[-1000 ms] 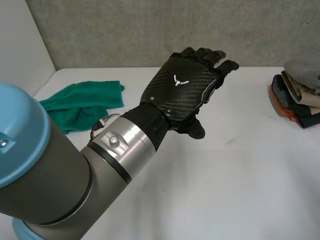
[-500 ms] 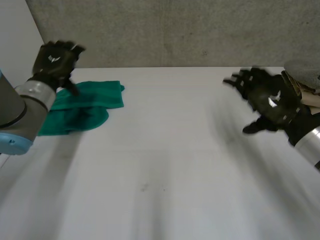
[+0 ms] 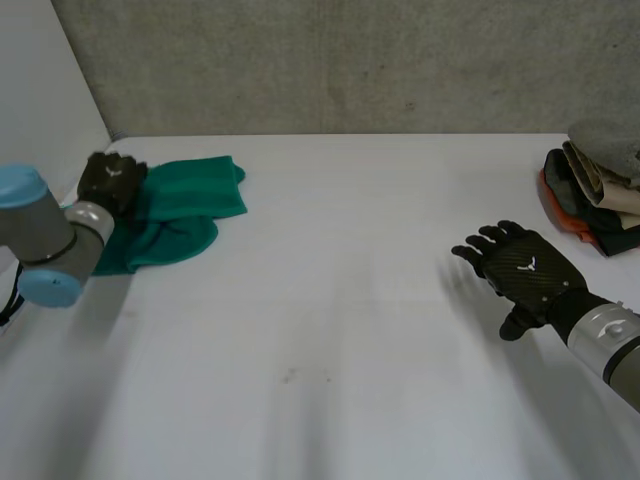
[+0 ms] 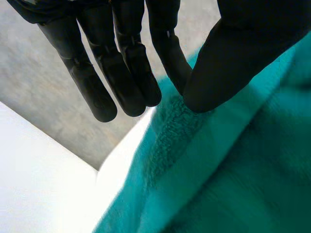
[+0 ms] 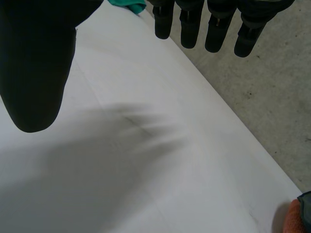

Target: Fold the laundry.

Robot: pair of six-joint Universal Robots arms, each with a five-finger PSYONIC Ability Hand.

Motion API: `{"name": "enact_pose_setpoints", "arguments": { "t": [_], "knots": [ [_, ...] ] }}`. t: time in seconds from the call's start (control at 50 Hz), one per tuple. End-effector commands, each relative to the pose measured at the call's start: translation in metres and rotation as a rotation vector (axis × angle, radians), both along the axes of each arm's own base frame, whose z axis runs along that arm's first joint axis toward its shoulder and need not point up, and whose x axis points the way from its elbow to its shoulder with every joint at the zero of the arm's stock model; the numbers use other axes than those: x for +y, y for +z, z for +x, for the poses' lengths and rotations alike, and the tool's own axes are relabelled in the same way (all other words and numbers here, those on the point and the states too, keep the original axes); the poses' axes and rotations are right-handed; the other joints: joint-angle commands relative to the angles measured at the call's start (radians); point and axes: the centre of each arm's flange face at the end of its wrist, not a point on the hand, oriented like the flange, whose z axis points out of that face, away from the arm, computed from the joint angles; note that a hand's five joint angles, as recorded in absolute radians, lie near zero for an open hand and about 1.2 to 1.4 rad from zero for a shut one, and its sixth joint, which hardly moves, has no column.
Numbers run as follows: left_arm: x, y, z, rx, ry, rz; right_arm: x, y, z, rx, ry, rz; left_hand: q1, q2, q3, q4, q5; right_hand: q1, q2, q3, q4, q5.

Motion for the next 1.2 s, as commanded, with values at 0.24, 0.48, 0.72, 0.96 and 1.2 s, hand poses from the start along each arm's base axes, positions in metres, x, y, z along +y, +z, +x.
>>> {"name": "enact_pose_setpoints", "arguments": {
  "t": [0.24,0.48,0.72,0.96,1.2],
  "knots": [
    [0.189,0.191,-0.14,0.615,-0.444,-0.016,-0.011,0.019,-0.011,0.019,-0.119,-0.077,0.243,0.206,0.213,0.204,0.237,-0.058,-0.043,-0.039,-0.039,-0.05],
    [0.274,0.084,-0.247,0.533,-0.685,0.31,-0.022,0.032,-0.022,-0.06,-0.27,-0.072,-0.174,-0.211,-0.204,-0.213,-0.179,-0.058,-0.043,-0.039,-0.039,-0.05],
    [0.273,0.124,-0.221,0.544,-0.605,0.265,-0.018,0.03,-0.022,-0.083,-0.307,-0.037,-0.717,-0.754,-0.747,-0.756,-0.722,-0.058,-0.043,-0.039,-0.039,-0.05],
    [0.207,0.132,-0.1,0.502,-0.231,0.159,0.034,0.05,0.069,-0.134,0.054,0.045,-0.731,-0.769,-0.761,-0.77,-0.737,-0.058,-0.043,-0.039,-0.039,-0.05],
    [0.213,0.121,-0.035,0.49,-0.073,0.128,0.046,0.01,0.176,-0.384,0.165,0.358,-0.743,-0.78,-0.773,-0.782,-0.749,-0.058,-0.043,-0.039,-0.039,-0.05]
  ]
}}
